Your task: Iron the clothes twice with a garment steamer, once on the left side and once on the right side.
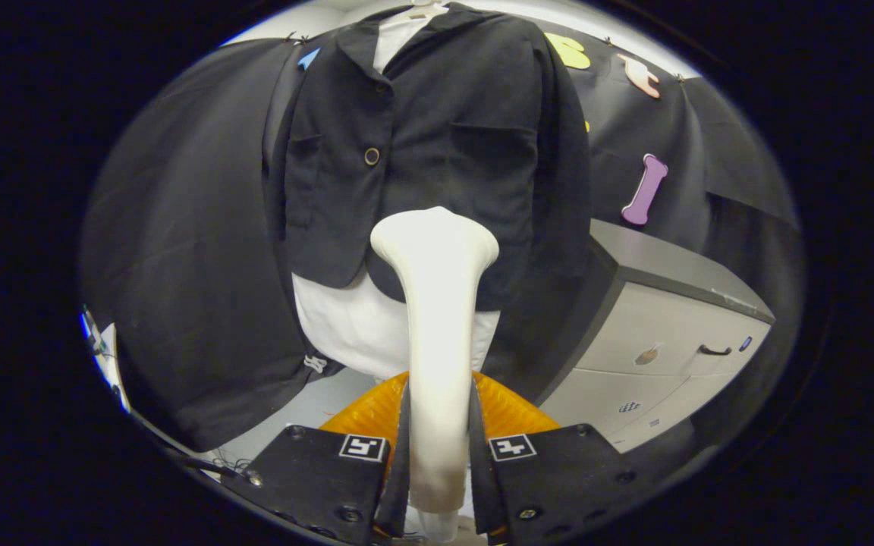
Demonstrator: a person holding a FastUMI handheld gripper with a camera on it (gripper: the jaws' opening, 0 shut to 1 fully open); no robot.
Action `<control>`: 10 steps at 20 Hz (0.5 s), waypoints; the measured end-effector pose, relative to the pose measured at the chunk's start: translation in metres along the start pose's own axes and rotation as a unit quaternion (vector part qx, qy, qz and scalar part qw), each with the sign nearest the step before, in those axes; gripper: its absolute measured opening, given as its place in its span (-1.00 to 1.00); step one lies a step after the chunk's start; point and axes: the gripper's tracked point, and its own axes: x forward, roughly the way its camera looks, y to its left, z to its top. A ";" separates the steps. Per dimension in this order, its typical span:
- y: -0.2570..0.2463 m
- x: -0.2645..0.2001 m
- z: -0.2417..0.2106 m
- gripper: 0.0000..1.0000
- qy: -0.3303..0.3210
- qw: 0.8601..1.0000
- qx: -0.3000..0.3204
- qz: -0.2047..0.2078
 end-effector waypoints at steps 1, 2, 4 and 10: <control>0.002 0.001 -0.007 -0.28 0.008 1.000 0.000 0.000; 0.004 0.002 -0.014 -0.28 0.015 1.000 -0.002 -0.001; 0.003 0.007 -0.015 -0.28 0.028 1.000 -0.005 -0.001; 0.006 -0.023 0.038 -0.27 -0.064 0.997 -0.005 0.041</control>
